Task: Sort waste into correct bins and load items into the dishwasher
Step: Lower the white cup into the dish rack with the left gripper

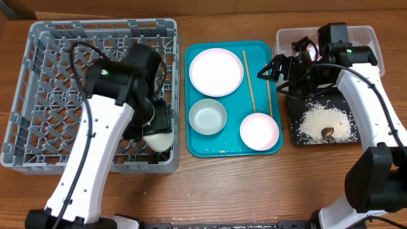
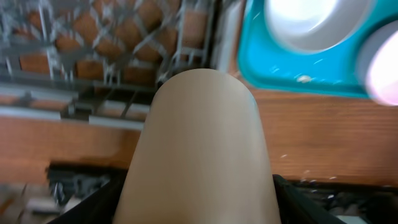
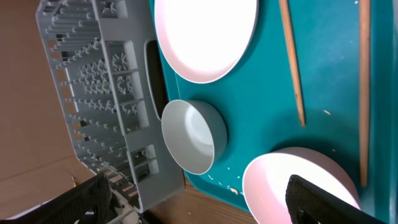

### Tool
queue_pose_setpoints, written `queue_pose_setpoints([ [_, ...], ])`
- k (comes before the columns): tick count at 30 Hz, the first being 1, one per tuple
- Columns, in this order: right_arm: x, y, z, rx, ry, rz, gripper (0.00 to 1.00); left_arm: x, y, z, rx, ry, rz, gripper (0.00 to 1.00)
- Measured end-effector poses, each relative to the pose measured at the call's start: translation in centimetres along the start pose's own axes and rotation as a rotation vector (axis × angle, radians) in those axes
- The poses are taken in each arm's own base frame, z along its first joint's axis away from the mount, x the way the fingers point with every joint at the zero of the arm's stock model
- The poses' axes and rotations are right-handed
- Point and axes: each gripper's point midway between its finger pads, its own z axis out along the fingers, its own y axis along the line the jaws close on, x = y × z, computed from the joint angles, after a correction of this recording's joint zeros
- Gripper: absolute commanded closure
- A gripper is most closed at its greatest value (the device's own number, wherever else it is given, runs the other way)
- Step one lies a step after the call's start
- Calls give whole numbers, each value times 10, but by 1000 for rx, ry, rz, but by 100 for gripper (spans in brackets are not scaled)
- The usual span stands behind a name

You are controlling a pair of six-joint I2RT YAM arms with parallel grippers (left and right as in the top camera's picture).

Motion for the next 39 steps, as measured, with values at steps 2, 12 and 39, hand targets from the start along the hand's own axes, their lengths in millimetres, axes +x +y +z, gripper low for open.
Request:
queue_pose_setpoints([
  [2, 0, -1, 0, 7, 0, 1, 9, 8, 10, 17, -52, 55, -24, 56],
  [12, 0, -3, 0, 17, -2, 2, 9, -16, 19, 34, -74, -11, -87, 56],
  [39, 1, -5, 0, 27, 1, -12, 9, -23, 23, 129, -85, -10, -107, 34],
])
